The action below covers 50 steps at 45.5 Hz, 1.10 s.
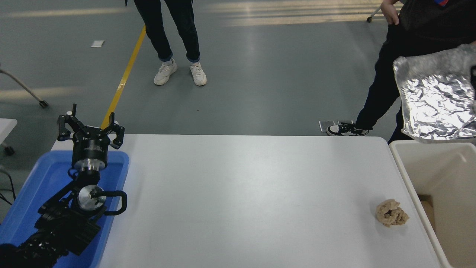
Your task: Pick up foil plate and place in dustbin
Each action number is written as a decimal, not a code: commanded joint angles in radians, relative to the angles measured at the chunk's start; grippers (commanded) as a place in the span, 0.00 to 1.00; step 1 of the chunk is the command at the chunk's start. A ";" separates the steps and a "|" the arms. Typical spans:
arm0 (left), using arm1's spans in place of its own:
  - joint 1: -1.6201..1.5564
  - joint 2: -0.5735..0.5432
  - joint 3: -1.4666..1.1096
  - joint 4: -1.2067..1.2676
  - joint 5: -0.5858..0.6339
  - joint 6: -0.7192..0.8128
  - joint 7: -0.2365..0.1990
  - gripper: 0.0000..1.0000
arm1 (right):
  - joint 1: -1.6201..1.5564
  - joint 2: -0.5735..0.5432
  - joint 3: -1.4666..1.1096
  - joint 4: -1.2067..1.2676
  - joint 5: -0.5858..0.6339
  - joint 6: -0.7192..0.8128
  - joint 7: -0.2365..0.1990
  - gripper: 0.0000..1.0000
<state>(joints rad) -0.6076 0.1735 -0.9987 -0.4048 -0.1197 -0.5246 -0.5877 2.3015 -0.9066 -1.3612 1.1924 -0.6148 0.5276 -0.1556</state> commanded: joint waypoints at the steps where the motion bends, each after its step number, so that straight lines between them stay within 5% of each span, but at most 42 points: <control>1: 0.000 0.000 0.000 0.000 -0.001 0.000 -0.001 0.99 | -0.436 -0.155 0.065 -0.269 -0.172 -0.240 0.047 0.00; 12: 0.000 0.000 0.000 0.000 -0.003 0.000 -0.003 0.99 | -1.029 -0.147 0.517 -0.407 -0.076 -0.383 0.022 0.00; 21: 0.000 0.000 0.000 0.000 -0.003 0.000 -0.003 0.99 | -1.436 0.073 0.812 -0.712 -0.016 -0.527 0.019 0.00; 32: 0.000 0.000 0.000 0.000 -0.003 0.000 -0.003 0.99 | -1.573 0.239 0.835 -0.878 0.135 -0.557 0.019 0.00; 50: 0.000 0.000 0.000 0.000 -0.003 0.000 -0.003 0.99 | -1.591 0.334 0.835 -0.863 0.147 -0.603 0.018 0.00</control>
<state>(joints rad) -0.6075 0.1733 -0.9986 -0.4049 -0.1227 -0.5242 -0.5905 0.7514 -0.6323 -0.5429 0.3431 -0.4884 -0.0424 -0.1375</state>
